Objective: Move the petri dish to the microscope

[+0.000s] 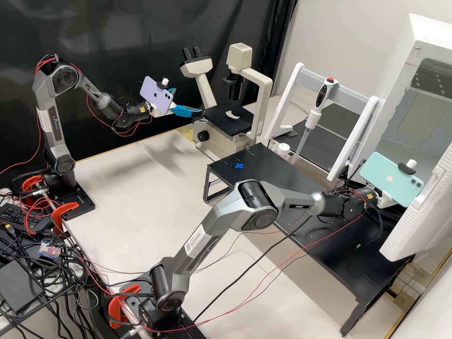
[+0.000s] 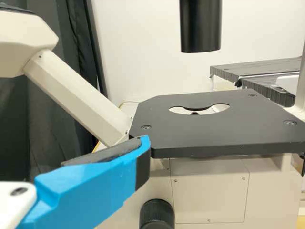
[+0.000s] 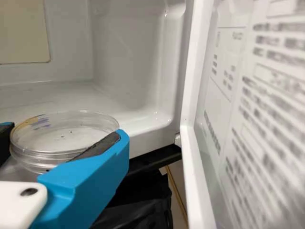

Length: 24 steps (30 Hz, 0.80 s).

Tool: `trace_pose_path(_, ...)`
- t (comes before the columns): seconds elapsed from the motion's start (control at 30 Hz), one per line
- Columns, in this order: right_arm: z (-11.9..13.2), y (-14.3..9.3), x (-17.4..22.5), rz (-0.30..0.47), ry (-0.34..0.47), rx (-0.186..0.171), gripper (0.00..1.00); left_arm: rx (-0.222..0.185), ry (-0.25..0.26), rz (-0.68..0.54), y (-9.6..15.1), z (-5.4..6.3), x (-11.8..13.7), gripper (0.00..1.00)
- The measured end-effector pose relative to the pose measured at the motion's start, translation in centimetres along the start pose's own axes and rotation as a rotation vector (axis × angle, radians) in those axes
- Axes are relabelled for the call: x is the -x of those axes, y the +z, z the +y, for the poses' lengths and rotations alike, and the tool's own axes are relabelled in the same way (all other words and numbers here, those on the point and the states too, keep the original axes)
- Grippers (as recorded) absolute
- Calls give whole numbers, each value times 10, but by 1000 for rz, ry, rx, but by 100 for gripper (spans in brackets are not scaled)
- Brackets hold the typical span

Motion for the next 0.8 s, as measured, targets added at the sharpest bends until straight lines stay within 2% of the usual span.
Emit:
trace_pose_path(0.13, 0, -3, 14, 24, 13, -7, 0, 0, 0, 0, 0, 0, 0, 100)
trace_pose_path(0.23, -1, -5, 26, 53, 27, -26, 0, 0, 0, 0, 0, 0, 0, 100)
trace_pose_path(0.47, 1, -4, 63, 103, 70, -37, 0, 0, 0, 0, 0, 0, 0, 100)
trace_pose_path(0.7, -14, -2, 114, 159, 82, -71, 0, 0, 0, 0, 0, 0, 0, 100)
trace_pose_path(0.8, -28, -1, 141, 177, 66, -85, 0, 0, 0, 0, 0, 0, 0, 100)
